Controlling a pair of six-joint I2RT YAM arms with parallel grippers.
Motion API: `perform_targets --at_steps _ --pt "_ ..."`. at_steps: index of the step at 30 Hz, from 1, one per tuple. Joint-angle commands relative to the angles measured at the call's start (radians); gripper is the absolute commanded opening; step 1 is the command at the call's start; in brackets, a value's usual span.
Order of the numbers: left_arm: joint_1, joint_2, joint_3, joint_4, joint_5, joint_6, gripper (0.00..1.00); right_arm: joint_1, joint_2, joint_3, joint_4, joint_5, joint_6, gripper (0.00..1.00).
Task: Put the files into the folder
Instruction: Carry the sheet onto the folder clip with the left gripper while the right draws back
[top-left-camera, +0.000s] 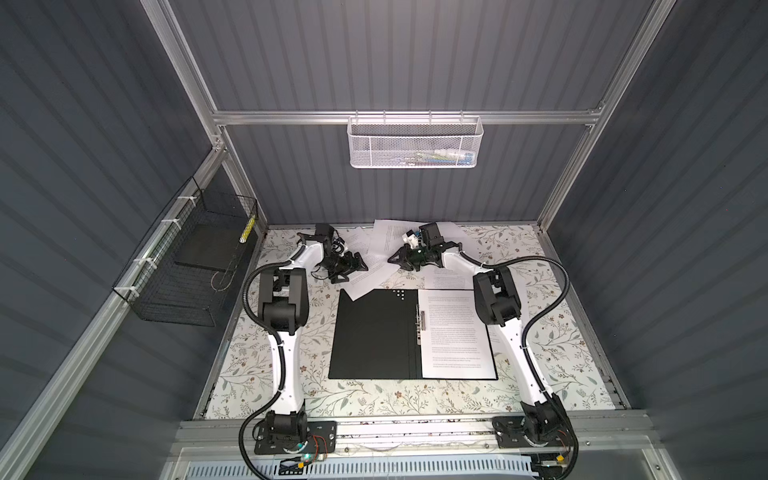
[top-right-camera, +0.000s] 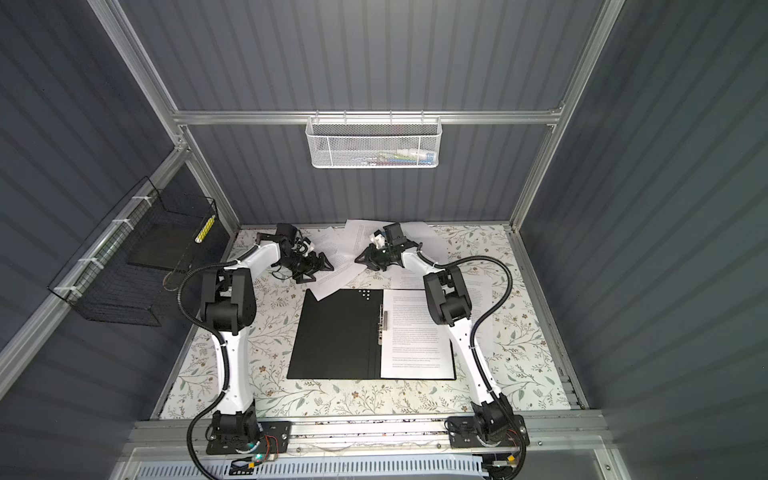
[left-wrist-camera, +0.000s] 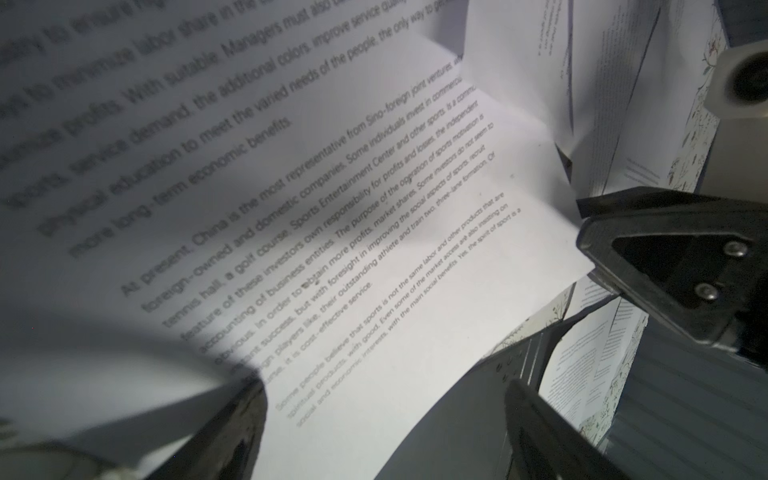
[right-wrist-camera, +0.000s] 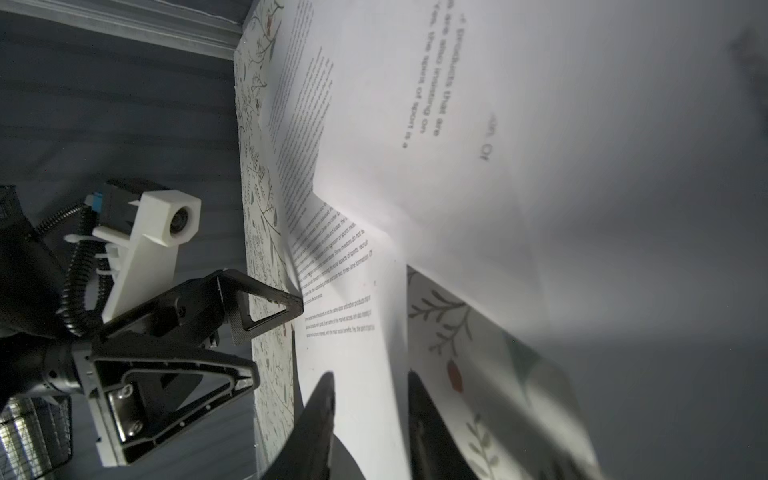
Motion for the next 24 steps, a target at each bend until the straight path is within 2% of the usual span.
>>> perform_targets --at_steps 1,7,11,13,16,20,21,24 --pt "0.014 0.090 -0.076 -0.123 -0.144 0.003 0.91 -0.004 -0.011 -0.014 -0.020 0.007 -0.001 0.25" --pt "0.014 0.080 -0.065 -0.108 -0.109 -0.011 0.91 -0.001 -0.005 -0.019 -0.021 0.007 0.016 0.14" --pt "0.014 0.063 -0.051 -0.093 -0.068 -0.032 0.91 0.002 -0.012 -0.019 -0.038 0.010 0.017 0.01" --pt "0.014 0.027 -0.054 -0.083 -0.059 -0.060 0.91 0.007 -0.025 -0.016 -0.061 0.014 0.014 0.00" --pt "0.016 -0.098 -0.120 -0.014 -0.076 -0.131 0.92 0.027 -0.079 -0.035 -0.095 0.025 0.002 0.00" --pt "0.017 -0.289 -0.199 0.032 -0.145 -0.192 0.95 0.075 -0.231 -0.185 -0.031 0.070 0.020 0.00" --pt "0.017 -0.342 -0.227 0.042 -0.161 -0.203 0.99 0.090 -0.273 -0.229 -0.015 0.083 0.026 0.00" --pt "0.017 -0.483 -0.312 0.069 -0.216 -0.215 1.00 0.134 -0.402 -0.361 0.049 0.120 0.049 0.00"
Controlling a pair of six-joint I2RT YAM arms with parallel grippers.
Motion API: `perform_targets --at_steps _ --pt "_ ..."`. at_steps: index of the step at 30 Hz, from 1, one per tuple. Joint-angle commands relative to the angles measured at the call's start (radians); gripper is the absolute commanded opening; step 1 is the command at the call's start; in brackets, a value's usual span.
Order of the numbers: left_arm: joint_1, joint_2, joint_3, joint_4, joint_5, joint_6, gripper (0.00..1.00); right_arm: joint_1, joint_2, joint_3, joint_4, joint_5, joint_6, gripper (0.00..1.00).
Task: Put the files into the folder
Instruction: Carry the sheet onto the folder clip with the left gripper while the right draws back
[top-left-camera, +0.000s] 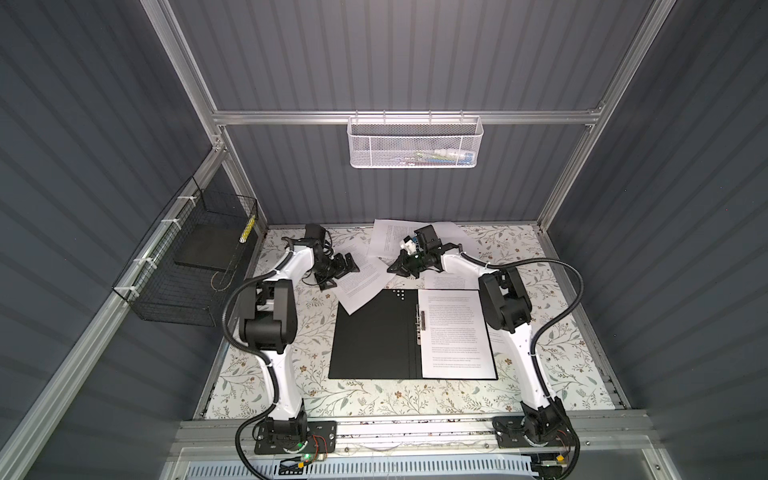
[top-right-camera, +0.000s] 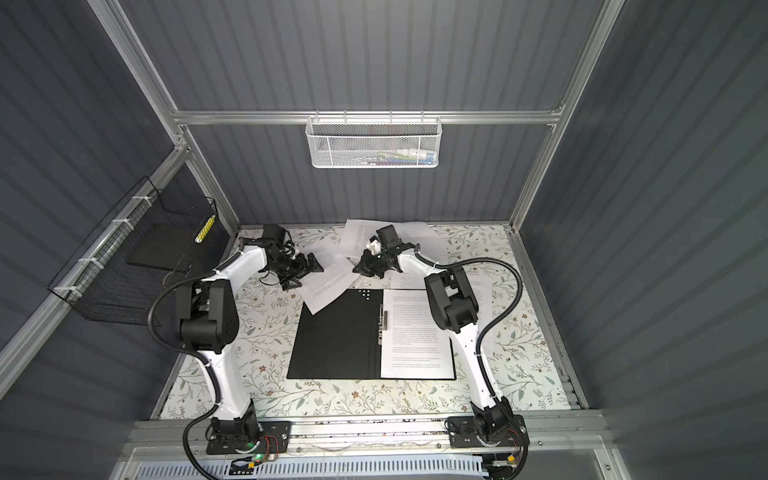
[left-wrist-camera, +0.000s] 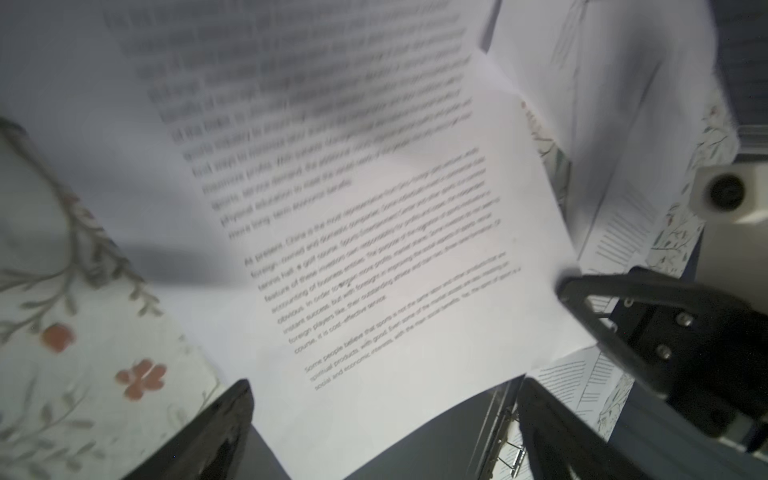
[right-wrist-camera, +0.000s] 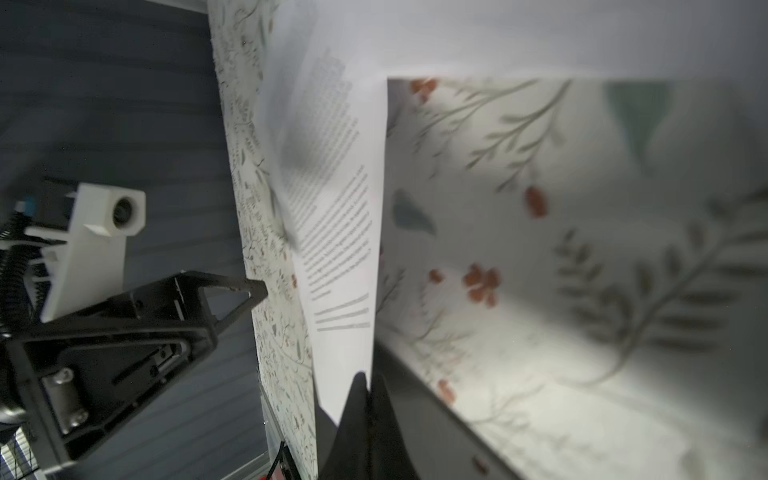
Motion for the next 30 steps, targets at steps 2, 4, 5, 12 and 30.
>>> perform_targets --at_steps 2,4,5,12,30 --pt "0.005 -0.226 -0.094 0.035 -0.107 -0.045 1.00 0.070 -0.203 -0.143 0.110 0.057 0.036 0.00" --pt "0.005 -0.307 -0.170 0.064 -0.114 -0.048 1.00 0.090 -0.278 -0.200 0.125 0.083 0.029 0.00" --pt "0.005 -0.347 -0.203 0.087 -0.106 -0.054 1.00 0.098 -0.316 -0.226 0.127 0.093 0.022 0.00" --pt "-0.044 -0.478 -0.291 0.138 0.012 -0.035 1.00 0.083 -0.601 -0.505 0.094 0.229 -0.032 0.00" --pt "-0.487 -0.517 -0.382 0.134 0.116 0.115 1.00 -0.259 -1.592 -1.281 -0.387 0.699 0.006 0.00"
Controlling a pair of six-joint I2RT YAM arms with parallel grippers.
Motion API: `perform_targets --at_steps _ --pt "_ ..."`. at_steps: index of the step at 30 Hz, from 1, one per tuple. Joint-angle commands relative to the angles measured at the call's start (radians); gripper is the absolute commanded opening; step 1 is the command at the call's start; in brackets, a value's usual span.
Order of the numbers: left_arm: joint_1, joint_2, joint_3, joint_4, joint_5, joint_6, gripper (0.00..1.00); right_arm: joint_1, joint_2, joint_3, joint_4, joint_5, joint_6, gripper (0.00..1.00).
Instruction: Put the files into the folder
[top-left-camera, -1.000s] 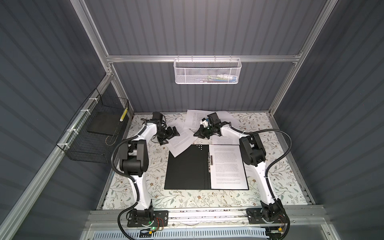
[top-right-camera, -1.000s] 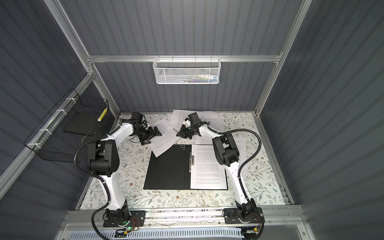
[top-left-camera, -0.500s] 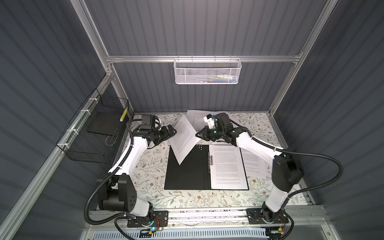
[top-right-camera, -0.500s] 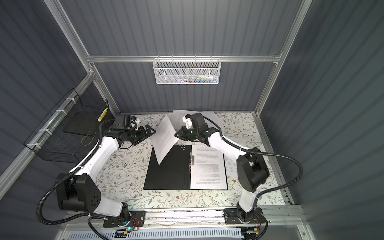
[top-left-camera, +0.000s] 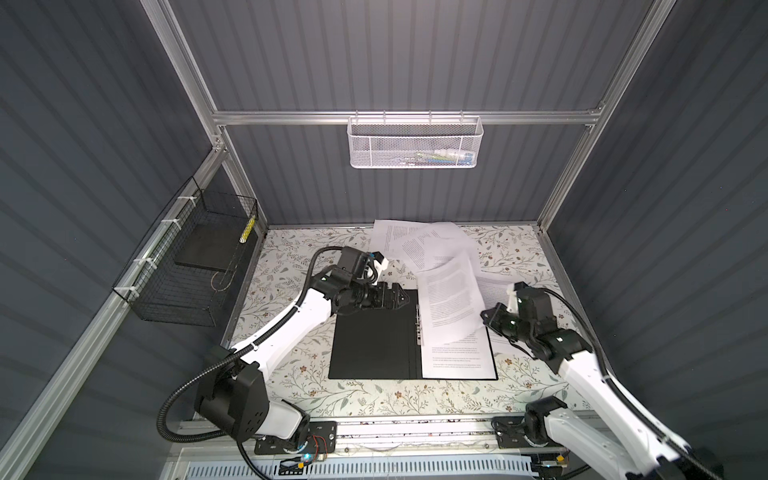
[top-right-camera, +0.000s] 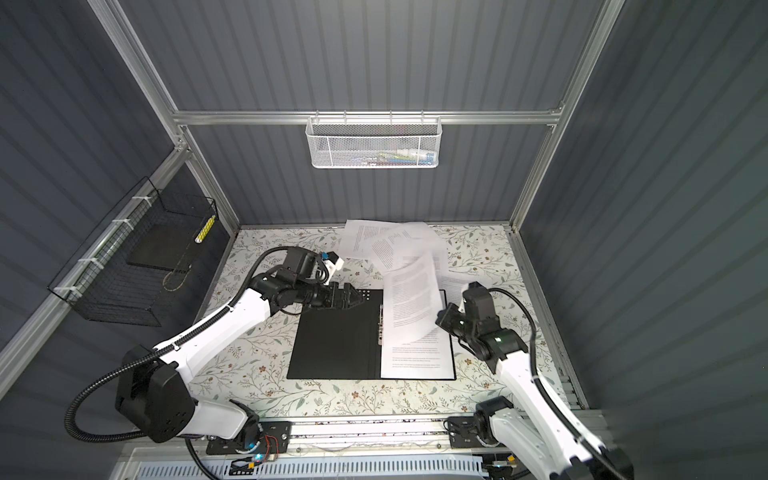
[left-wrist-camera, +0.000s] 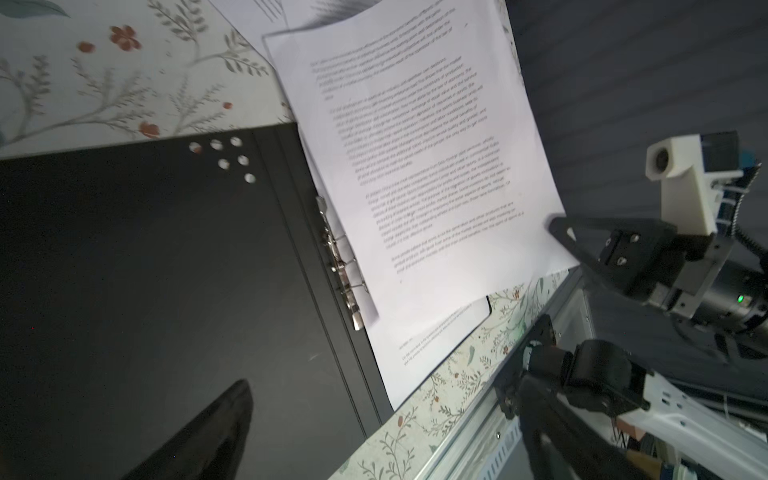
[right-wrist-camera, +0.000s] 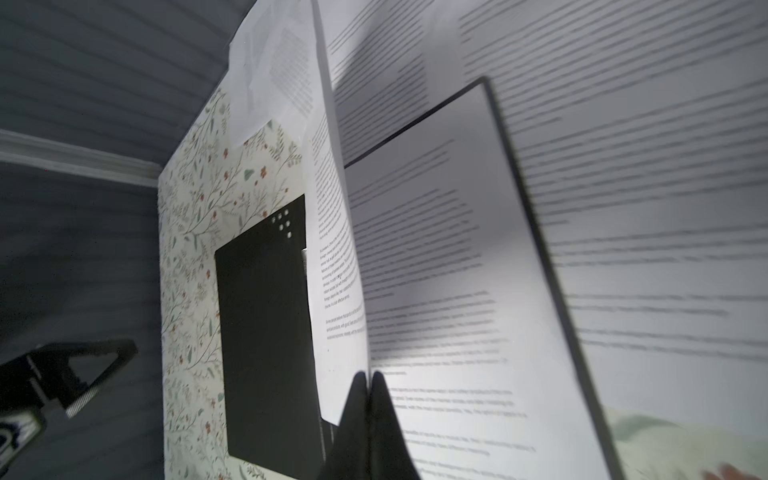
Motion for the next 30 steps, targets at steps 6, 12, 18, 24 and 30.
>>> perform_targets --at_steps 6,12,18,24,30 --pt "-0.017 -0.012 -0.002 -0.021 0.066 0.048 1.00 -0.013 0.000 0.025 -0.266 0.079 -0.062 0.00" --pt "-0.017 -0.008 -0.006 -0.013 0.072 0.046 1.00 -0.010 -0.009 0.018 -0.311 0.006 -0.096 0.00" --pt "-0.016 0.005 -0.017 0.002 0.087 0.032 1.00 0.003 -0.016 0.005 -0.311 -0.037 -0.129 0.00" --pt "-0.017 0.006 -0.025 0.010 0.090 0.027 1.00 0.012 -0.014 -0.028 -0.267 -0.046 -0.115 0.00" --pt "-0.017 0.011 -0.031 0.020 0.097 0.019 1.00 0.031 0.000 -0.061 -0.190 -0.056 -0.091 0.00"
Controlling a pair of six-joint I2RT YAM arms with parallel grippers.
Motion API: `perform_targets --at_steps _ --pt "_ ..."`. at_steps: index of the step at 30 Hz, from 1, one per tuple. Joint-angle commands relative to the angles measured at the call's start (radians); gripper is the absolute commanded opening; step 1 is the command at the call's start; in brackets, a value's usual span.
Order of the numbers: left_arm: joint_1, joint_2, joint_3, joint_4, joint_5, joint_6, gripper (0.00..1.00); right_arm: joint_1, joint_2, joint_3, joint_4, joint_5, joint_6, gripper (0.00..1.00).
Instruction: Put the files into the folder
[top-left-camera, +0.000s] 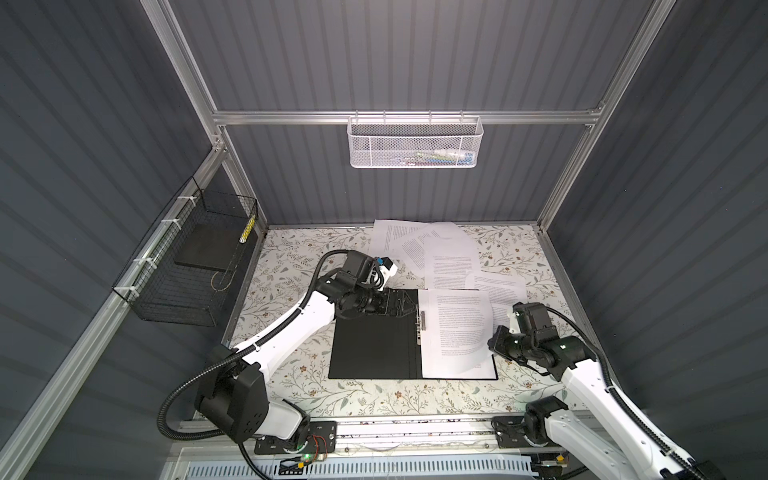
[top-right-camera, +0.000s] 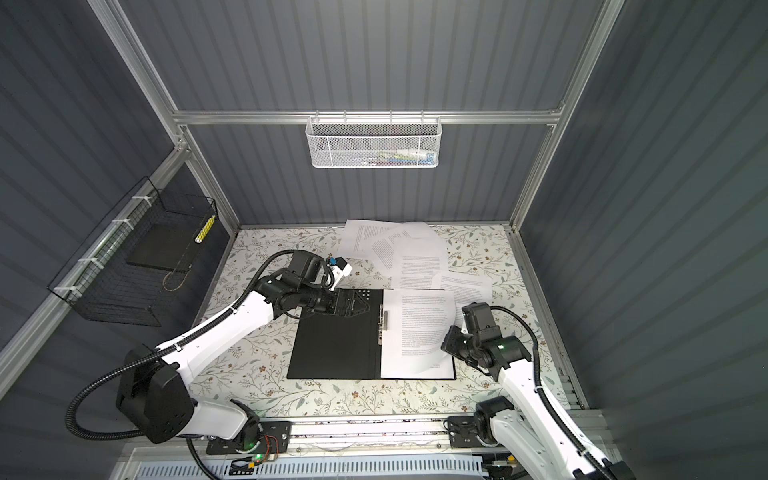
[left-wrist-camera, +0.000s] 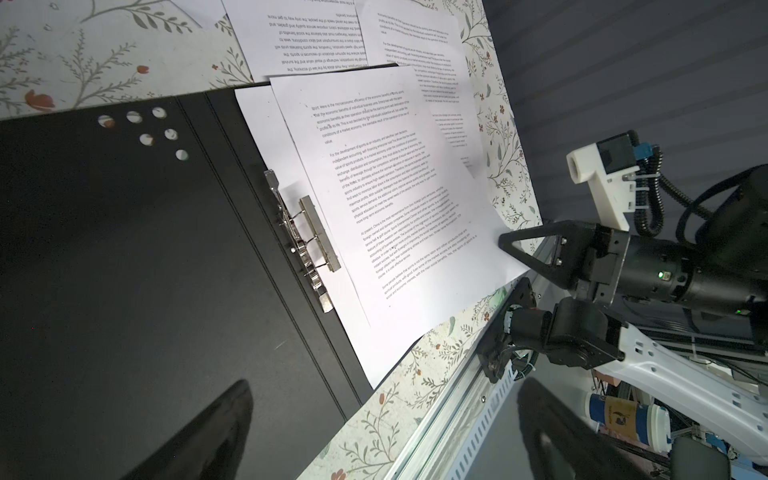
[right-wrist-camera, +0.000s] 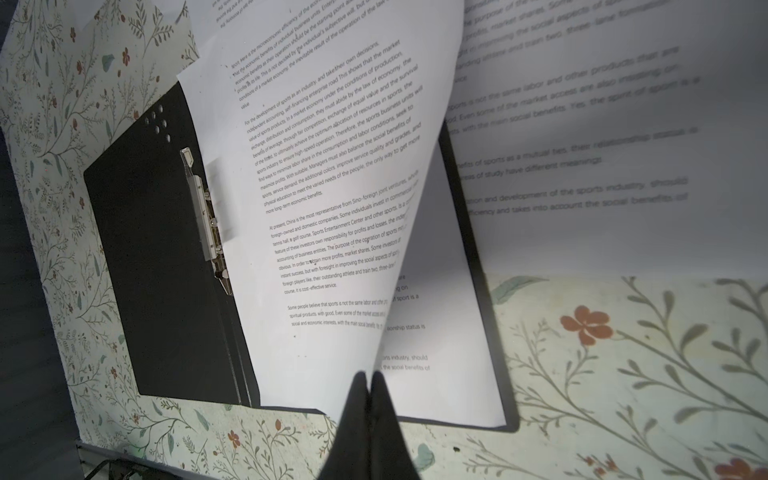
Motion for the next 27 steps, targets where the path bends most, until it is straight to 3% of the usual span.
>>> perform_targets --at_steps 1,27 --pt "0.005 0.011 -0.014 0.010 0.026 -0.003 1.00 0.012 0.014 -0.014 0.046 -0.015 0.010 0.00" --pt "0.006 0.014 -0.022 0.021 0.041 -0.011 1.00 0.038 0.046 -0.039 0.046 -0.012 0.009 0.00"
